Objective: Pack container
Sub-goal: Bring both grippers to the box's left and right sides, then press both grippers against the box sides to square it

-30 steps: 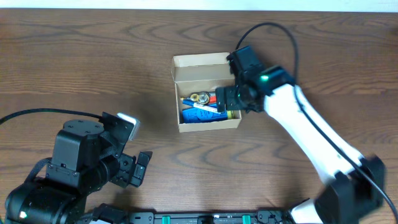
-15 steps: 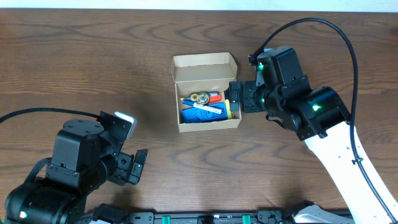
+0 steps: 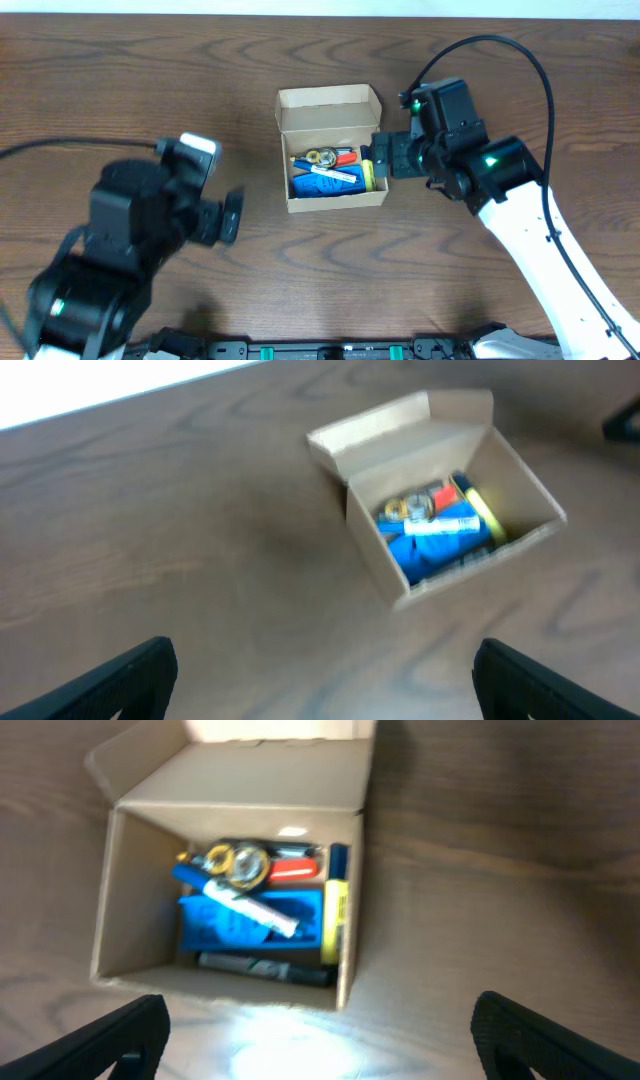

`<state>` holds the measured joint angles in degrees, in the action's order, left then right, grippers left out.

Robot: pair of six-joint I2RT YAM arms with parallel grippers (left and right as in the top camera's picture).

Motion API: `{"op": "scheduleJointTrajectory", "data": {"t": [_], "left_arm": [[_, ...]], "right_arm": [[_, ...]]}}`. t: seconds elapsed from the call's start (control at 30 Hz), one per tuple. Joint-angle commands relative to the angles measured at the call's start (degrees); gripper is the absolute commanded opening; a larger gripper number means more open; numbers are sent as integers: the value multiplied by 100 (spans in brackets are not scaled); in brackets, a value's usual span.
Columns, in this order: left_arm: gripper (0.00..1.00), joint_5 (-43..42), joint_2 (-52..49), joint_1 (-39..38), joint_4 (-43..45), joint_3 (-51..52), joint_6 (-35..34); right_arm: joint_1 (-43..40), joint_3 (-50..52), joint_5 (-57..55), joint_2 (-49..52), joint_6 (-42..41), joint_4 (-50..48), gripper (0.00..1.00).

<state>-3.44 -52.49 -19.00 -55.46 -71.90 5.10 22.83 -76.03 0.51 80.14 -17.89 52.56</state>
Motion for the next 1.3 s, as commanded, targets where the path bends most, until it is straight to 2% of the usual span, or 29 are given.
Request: {"op": "scheduleJointTrajectory", "data": {"t": [0.0,0.13,0.23,0.27,0.33,0.37,0.4,0.5,0.63,1.0,1.27], "left_arm": [[95,-186,-767,192,343,-44,-149],[95,-1038,-1759,647,970,-44,-151],[100,-1633,-2444,1027,1502,-46,-260],[90,-1829,-2656,1154,1672,-48,-328],[78,-2177,-3064,1386,2013,-50,-527],[65,-2371,-3298,1499,2197,-50,-654],[51,-2544,-3488,1587,2343,-50,-754],[28,-3001,-4063,1757,2734,-50,-1078],[8,-3423,-4798,1792,3193,-52,-1558],[6,-4323,-6153,1786,4109,-61,-2800],[6,-5025,-6500,1755,5007,-66,-3469]], "right_arm": [[-369,57,330,219,81,-173,92],[-741,59,704,579,81,-505,77],[-1023,59,988,868,81,-785,62],[-1104,59,1084,957,81,-885,54],[-1252,59,1270,1152,76,-1115,36],[-1325,59,1360,1281,66,-1255,31],[-1381,59,1392,1412,-4,-1375,28],[-1523,59,1469,1814,-236,-1738,17],[-1650,57,2037,2382,-479,-2365,4],[-1637,57,2894,3823,-1506,-3694,1],[-1565,57,3252,4199,-1858,-4216,1]]}}
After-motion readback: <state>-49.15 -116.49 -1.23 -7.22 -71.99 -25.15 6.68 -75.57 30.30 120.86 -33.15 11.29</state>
